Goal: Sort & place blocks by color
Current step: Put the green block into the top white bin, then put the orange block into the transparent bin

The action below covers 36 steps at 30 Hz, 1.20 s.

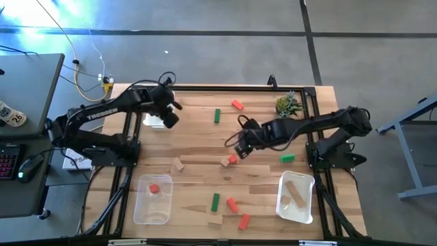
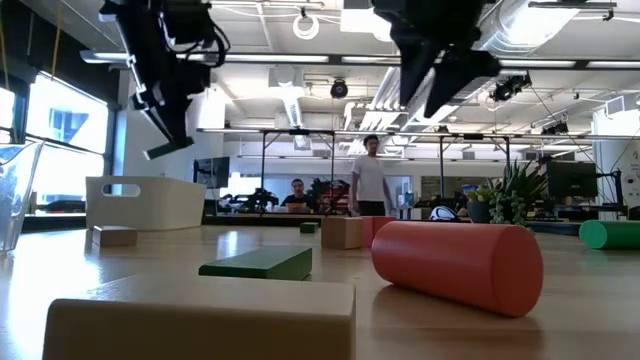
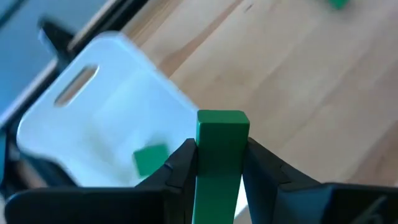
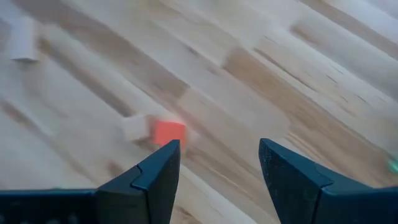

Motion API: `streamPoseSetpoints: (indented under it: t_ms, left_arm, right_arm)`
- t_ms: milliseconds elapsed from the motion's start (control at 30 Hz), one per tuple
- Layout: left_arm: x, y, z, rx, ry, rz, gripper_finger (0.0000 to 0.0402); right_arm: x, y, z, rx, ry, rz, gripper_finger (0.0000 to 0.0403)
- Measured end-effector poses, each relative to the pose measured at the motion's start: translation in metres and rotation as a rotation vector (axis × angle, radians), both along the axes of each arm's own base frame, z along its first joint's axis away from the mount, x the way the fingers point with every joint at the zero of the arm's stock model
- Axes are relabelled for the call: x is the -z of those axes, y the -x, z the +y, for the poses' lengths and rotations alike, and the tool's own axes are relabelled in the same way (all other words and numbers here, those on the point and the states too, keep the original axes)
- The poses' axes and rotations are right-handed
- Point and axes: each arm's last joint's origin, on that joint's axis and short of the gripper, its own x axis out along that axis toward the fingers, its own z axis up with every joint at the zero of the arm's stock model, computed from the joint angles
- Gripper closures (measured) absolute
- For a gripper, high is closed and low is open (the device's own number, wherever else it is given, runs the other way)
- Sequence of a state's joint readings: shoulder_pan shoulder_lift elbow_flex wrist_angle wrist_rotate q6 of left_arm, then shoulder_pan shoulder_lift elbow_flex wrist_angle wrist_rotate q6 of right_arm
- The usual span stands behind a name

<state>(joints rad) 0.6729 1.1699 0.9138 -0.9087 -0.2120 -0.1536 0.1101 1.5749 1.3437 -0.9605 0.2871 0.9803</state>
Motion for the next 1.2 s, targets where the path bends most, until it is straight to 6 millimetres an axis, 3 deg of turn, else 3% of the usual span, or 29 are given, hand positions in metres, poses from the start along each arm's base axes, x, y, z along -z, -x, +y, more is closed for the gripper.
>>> streamPoseSetpoints:
  t_ms: [167,500,867,1200]
  left_arm:
    - [0.013,0.011,0.020,-0.130,0.070,0.056,0.0324]
    - [0.041,0.018,0.049,-0.200,0.187,0.143,0.0322]
    - [0.054,0.015,0.056,-0.256,0.237,0.158,0.0314]
    - [0.054,0.016,0.053,-0.260,0.275,0.157,0.0240]
  right_arm:
    - [-0.005,-0.012,-0.019,-0.062,-0.008,-0.093,0.0197]
    - [-0.005,-0.024,-0.046,-0.223,-0.033,-0.156,0.0197]
    - [0.034,-0.043,-0.042,-0.703,-0.071,-0.033,0.0197]
    - [0.061,-0.053,-0.030,-1.071,0.022,0.050,0.0197]
